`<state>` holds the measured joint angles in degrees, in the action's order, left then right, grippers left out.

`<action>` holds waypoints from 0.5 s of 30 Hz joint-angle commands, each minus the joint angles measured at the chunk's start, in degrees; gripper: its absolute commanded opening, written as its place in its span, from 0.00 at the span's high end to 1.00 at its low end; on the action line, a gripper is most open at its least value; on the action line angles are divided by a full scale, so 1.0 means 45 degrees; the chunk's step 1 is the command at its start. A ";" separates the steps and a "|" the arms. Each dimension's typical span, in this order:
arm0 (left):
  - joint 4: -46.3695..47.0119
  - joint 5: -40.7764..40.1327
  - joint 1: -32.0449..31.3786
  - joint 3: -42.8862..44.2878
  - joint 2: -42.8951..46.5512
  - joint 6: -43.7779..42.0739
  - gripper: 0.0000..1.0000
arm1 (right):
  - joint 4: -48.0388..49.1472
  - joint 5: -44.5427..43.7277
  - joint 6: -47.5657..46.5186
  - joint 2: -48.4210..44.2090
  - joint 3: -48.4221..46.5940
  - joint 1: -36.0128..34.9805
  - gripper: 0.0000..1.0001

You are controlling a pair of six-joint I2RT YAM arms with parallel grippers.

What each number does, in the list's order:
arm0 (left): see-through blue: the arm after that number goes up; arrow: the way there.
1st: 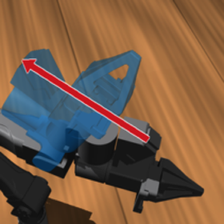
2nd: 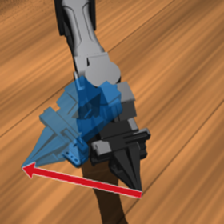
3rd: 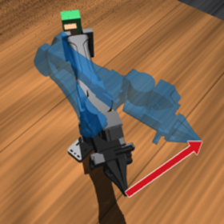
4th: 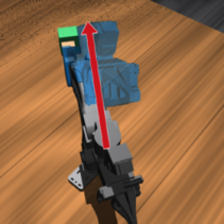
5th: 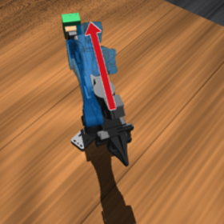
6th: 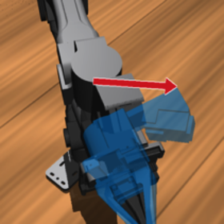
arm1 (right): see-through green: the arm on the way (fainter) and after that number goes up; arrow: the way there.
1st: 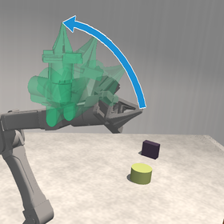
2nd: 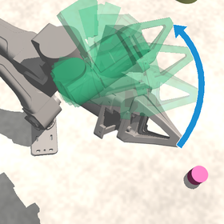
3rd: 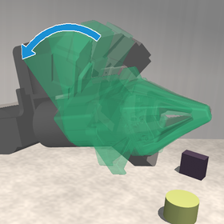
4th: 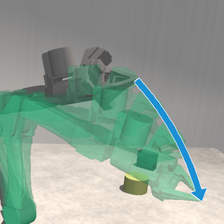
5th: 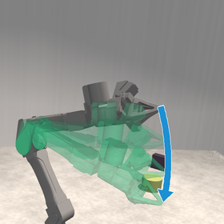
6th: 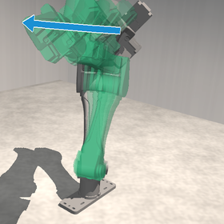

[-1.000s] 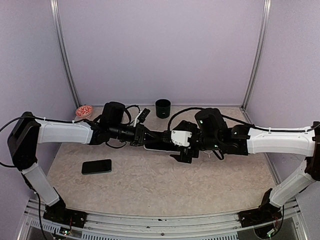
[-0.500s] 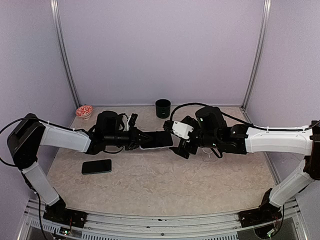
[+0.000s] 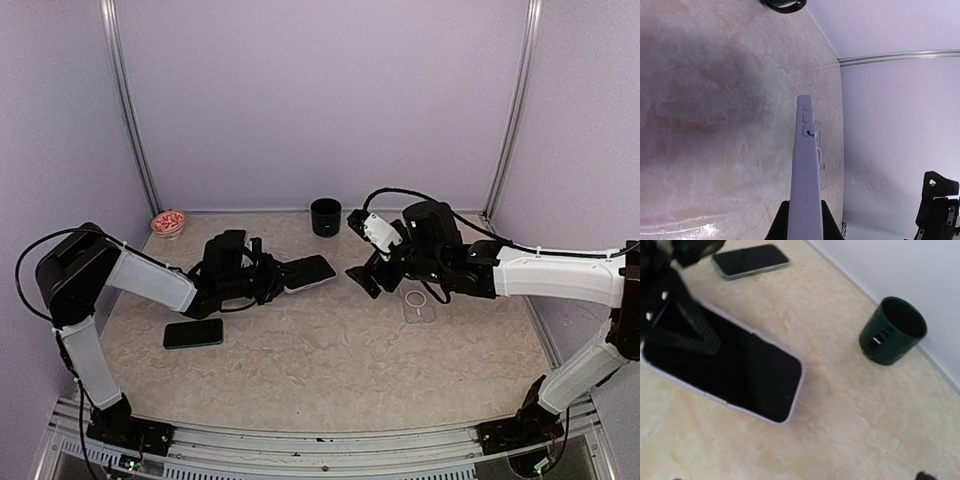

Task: Put the phone into the phone case
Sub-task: Place the phone with the phone case at the center of the board.

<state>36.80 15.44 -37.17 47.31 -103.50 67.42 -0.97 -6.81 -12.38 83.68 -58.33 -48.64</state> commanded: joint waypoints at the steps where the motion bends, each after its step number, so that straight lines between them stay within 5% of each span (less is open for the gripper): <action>1: 0.1964 -0.1167 -0.0088 0.0207 -0.0782 0.1964 1.00 | 0.0522 -0.0156 0.0899 -0.0110 -0.0195 0.0226 0.00; 15: 0.0687 -0.4390 -0.0526 0.1571 -0.1727 0.3874 1.00 | 0.0593 -0.0233 0.1340 -0.0115 0.0151 0.0399 0.01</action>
<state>38.28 1.41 -39.07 50.63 -110.48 81.47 0.12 -7.14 -7.60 83.68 -58.30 -47.40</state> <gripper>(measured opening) 0.096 0.996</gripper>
